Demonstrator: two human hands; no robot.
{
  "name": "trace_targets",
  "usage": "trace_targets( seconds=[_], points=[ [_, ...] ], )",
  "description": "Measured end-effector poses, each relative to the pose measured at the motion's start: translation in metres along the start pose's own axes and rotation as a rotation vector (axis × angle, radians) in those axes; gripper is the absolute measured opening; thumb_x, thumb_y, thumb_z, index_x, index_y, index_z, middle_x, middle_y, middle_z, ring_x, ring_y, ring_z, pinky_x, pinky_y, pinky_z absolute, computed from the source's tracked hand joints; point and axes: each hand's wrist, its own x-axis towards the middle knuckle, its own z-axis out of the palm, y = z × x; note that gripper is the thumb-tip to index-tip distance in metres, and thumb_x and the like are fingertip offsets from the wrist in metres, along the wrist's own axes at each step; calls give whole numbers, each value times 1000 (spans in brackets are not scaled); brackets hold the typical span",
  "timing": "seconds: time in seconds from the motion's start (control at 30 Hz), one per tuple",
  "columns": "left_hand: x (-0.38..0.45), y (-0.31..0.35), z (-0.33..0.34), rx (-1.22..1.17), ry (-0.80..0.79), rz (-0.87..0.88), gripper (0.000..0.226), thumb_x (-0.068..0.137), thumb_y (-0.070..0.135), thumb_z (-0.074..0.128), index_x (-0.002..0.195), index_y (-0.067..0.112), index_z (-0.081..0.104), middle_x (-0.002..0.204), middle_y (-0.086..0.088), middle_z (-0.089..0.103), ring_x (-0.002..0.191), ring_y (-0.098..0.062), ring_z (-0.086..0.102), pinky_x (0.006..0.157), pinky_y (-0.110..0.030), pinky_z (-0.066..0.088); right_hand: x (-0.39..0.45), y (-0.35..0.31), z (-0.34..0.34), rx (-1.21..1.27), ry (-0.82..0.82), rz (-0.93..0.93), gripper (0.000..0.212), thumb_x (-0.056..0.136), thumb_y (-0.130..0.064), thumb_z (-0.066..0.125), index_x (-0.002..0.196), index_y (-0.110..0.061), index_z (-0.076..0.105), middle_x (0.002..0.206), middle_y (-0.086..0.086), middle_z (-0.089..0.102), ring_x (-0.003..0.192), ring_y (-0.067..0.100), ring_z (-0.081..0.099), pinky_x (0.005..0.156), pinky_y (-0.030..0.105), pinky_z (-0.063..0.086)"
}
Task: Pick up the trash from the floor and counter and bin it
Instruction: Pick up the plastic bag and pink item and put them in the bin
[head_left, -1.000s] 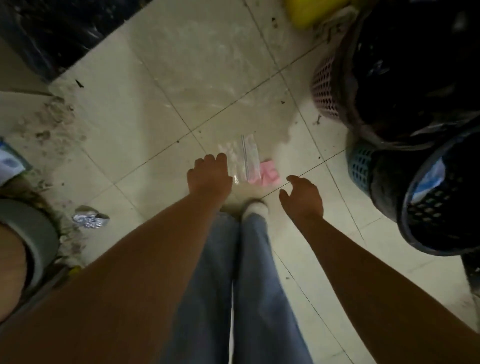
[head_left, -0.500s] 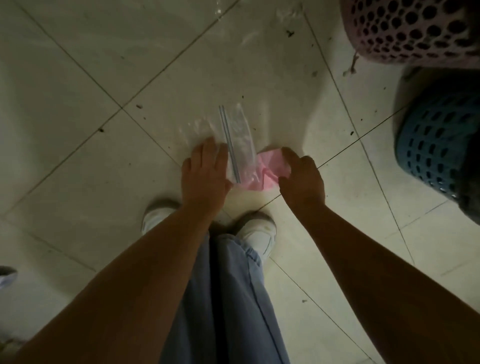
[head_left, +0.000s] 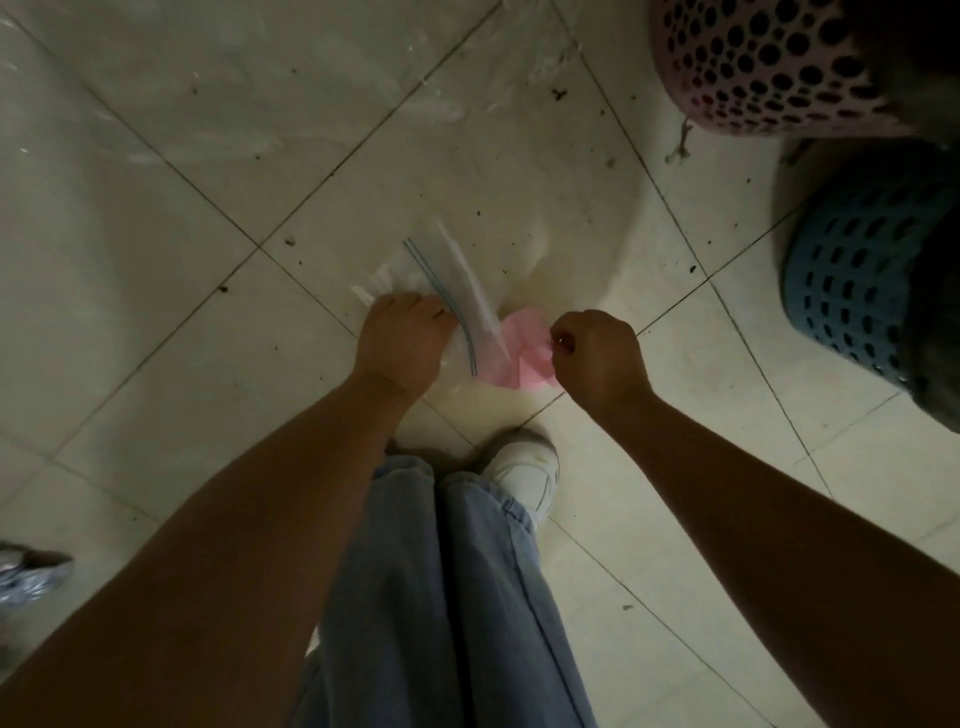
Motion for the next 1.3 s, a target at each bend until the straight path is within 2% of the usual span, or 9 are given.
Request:
trace_targets(
  seconds=[0.13, 0.27, 0.47, 0.67, 0.73, 0.83, 0.93, 1.1, 1.3],
  points=[
    [-32, 2, -56, -87, 40, -60, 28, 93, 2, 49, 118, 5, 61, 118, -16, 62, 110, -31, 57, 91, -36, 44, -41, -9, -29, 61, 26, 50, 29, 90, 0, 43, 108, 1, 65, 112, 22, 67, 103, 34, 60, 84, 32, 47],
    [-87, 13, -142, -133, 216, 81, 24, 41, -12, 86, 54, 0, 70, 52, -18, 65, 43, -31, 63, 44, -28, 53, -108, -18, -85, 264, 87, 192, 27, 87, -2, 45, 104, -4, 67, 105, 22, 70, 94, 35, 63, 73, 31, 46],
    [-158, 71, -271, -162, 306, 277, 9, 61, -2, 71, 53, 3, 69, 53, -14, 68, 43, -28, 65, 39, -25, 53, -223, 3, -202, 516, 248, 284, 22, 86, -3, 50, 92, 0, 70, 90, 24, 73, 85, 41, 67, 83, 43, 54],
    [-142, 180, -388, -126, 332, 489, 28, 38, -12, 90, 55, 2, 73, 54, -14, 70, 44, -27, 68, 37, -28, 55, -294, 82, -308, 652, 489, 427, 21, 90, -2, 50, 99, 5, 67, 100, 28, 69, 96, 42, 63, 83, 40, 50],
    [-128, 228, -417, -180, 280, 514, 17, 58, -12, 83, 72, -4, 76, 74, -21, 74, 67, -32, 73, 56, -35, 61, -301, 120, -330, 588, 515, 505, 22, 89, 0, 47, 96, 1, 68, 96, 26, 68, 91, 40, 62, 74, 33, 44],
    [-98, 298, -431, -232, 155, 442, 27, 96, 5, 49, 118, -1, 64, 127, -19, 61, 119, -29, 56, 99, -37, 43, -300, 175, -348, 586, 504, 583, 24, 88, -1, 45, 91, -5, 68, 89, 24, 69, 85, 38, 64, 78, 39, 49],
    [-64, 349, -411, -135, 86, 348, 30, 101, 14, 41, 126, 7, 57, 135, -11, 55, 126, -25, 49, 104, -31, 38, -290, 220, -355, 630, 477, 626, 22, 90, -3, 47, 99, 1, 67, 98, 24, 71, 90, 40, 66, 91, 50, 53],
    [-29, 385, -346, -31, -162, 111, 38, 98, 11, 47, 136, 10, 44, 142, -13, 44, 134, -29, 39, 109, -38, 37, -251, 268, -340, 458, 254, 553, 24, 94, -7, 45, 109, 0, 63, 111, 19, 70, 100, 34, 66, 91, 37, 51],
    [-45, 358, -313, 69, -116, 62, 49, 98, 16, 42, 145, 14, 30, 156, -8, 24, 148, -27, 10, 118, -40, 20, -209, 252, -306, 341, -49, 332, 40, 96, -17, 43, 135, -8, 43, 132, 21, 55, 118, 37, 53, 94, 35, 45]
  ],
)
